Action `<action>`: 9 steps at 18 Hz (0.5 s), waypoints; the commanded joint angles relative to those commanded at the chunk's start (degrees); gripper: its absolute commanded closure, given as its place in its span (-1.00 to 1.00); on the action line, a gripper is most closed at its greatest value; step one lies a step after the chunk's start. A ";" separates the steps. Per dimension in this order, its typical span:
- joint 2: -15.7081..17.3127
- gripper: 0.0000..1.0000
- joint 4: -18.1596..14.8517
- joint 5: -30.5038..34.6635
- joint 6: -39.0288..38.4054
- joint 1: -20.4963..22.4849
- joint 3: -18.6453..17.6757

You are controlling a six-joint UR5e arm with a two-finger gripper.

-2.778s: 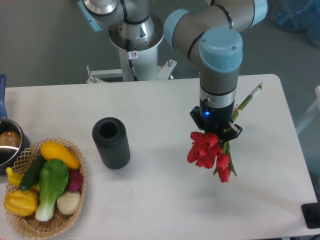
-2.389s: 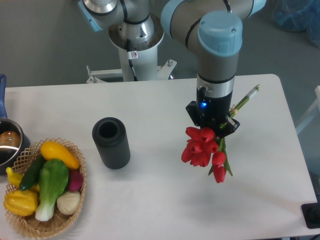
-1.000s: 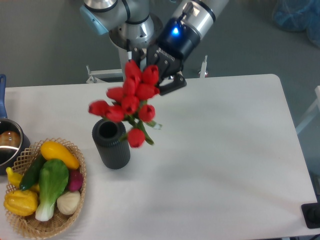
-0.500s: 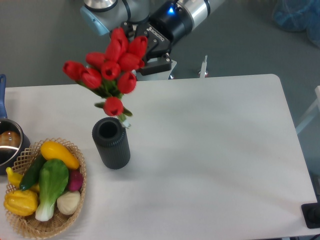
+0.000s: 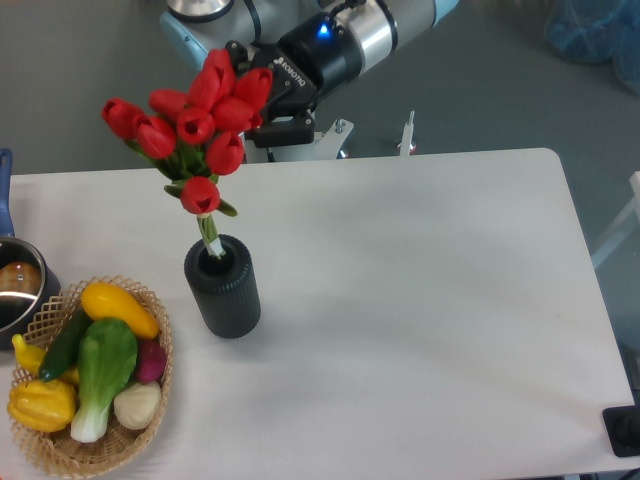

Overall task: Insert the flowers into the vase
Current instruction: 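Raise the tulips and align their stems over the vase opening, then lower the tulip stems down into the black vase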

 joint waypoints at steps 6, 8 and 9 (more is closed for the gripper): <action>0.18 1.00 0.18 0.09 0.61 0.26 -1.50; 0.18 1.00 0.09 0.26 1.58 0.44 -2.20; 0.18 1.00 0.09 0.26 1.85 0.44 -2.29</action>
